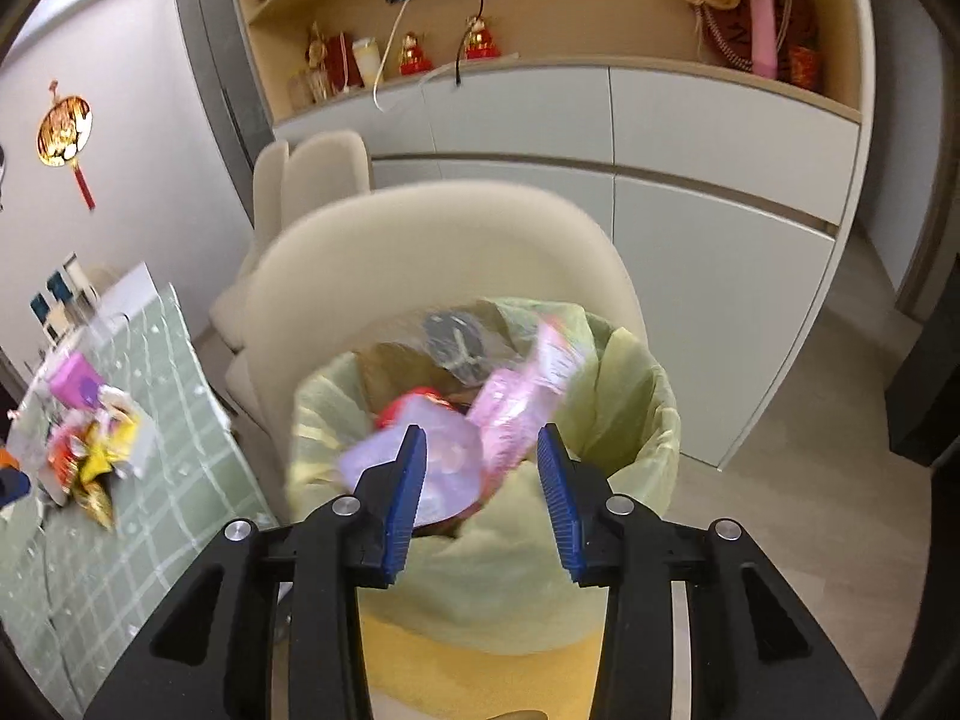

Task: Collect trash
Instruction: 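Open both grippers over the bin to drop the candy bar and wrapper, then move both grippers back to the table toward the milk carton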

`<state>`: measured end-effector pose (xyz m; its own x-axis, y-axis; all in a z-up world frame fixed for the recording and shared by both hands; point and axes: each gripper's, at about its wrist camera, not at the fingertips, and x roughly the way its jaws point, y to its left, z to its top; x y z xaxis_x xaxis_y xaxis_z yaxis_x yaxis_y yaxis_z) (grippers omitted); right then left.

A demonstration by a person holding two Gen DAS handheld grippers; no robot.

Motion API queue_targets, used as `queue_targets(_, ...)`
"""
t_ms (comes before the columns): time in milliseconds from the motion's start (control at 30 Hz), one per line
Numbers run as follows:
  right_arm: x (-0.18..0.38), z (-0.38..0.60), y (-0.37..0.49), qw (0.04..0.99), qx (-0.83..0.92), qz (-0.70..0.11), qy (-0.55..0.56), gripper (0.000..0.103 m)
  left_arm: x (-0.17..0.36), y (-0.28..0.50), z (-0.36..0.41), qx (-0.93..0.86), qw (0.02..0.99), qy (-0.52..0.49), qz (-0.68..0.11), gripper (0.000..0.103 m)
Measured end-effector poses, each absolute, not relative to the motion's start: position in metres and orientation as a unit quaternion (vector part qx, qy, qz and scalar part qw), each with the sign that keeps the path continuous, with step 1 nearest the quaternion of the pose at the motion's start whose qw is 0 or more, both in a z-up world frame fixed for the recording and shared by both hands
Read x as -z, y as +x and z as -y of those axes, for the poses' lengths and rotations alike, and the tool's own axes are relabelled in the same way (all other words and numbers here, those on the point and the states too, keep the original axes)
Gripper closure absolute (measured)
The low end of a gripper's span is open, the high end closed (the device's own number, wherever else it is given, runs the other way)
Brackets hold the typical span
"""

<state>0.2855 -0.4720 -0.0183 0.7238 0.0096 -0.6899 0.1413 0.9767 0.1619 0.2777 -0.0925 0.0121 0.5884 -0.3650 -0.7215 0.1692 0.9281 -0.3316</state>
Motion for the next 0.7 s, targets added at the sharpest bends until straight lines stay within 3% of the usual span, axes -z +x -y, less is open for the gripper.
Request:
queue_targets(433,-0.046,0.325,0.241,0.947,-0.081,-0.298,0.087,0.063,-0.017,0.236,-0.030,0.077,0.907,-0.142,-0.389,0.049)
queue_targets(567,-0.051,0.282,0.235,0.946,-0.118,-0.293,0.074,0.047,-0.017,0.218,-0.065,0.060,0.913,-0.147,-0.377,0.049)
queue_targets(700,-0.056,0.242,0.231,0.942,-0.158,-0.289,0.070,0.037,-0.018,0.202,-0.101,0.037,0.916,-0.149,-0.370,0.049)
